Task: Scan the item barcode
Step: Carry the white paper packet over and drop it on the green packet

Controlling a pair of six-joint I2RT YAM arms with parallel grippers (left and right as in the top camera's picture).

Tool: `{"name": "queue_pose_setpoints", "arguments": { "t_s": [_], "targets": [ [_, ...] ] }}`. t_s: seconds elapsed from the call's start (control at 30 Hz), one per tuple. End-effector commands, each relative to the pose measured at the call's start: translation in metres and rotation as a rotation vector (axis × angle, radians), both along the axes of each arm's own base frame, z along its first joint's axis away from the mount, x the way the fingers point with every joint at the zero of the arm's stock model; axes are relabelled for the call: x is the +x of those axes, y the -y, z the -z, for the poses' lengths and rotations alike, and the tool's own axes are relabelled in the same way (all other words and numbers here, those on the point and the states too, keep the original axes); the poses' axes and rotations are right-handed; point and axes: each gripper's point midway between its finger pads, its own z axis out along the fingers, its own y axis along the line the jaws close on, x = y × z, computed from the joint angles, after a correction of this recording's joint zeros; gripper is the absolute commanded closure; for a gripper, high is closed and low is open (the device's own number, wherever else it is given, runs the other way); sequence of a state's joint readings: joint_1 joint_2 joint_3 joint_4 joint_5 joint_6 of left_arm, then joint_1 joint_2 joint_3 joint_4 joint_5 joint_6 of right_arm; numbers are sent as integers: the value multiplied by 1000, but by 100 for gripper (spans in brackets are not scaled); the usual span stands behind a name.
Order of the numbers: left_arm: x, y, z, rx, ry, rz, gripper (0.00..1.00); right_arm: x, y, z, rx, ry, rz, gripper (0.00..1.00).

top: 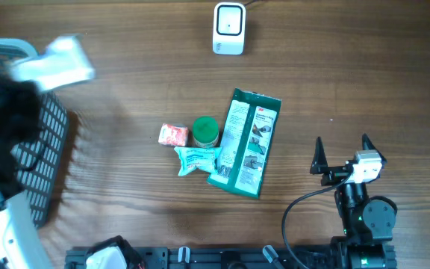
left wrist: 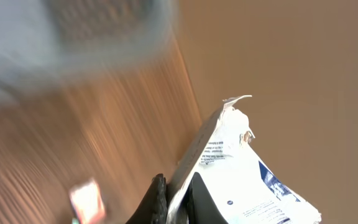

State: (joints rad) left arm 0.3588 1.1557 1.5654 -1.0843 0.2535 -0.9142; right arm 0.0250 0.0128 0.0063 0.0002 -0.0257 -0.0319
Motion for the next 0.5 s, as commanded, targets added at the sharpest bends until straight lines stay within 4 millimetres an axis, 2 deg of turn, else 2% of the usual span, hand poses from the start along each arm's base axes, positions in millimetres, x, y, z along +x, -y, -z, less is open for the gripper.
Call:
{"name": "queue_pose_setpoints", "arguments": {
  "t_s": [0.0, 0.1, 0.13, 0.17, 0.27, 0.37, 0.47],
  "targets": [
    [31, 97, 12, 85, -24, 303, 96, 0, -3, -1, -14, 7, -15, 0],
    [55, 180, 32, 187, -32, 475, 96, 0, -3, -1, -13, 7, -15, 0],
    [63, 212, 46, 220, -41, 533, 96, 0, -3, -1, -14, 7, -15, 0],
    [68, 234, 57, 237, -52, 573, 96, 0, -3, -1, -14, 7, -15, 0],
    [78, 315, 113, 270, -107, 724, 96, 0, -3, -1, -13, 7, -15, 0],
    [79, 368, 173, 300, -173, 818, 96, 0, -3, -1, -13, 7, -15, 0],
    [73, 394, 228, 306, -267, 841, 96, 0, -3, -1, -14, 7, -15, 0]
  ]
}}
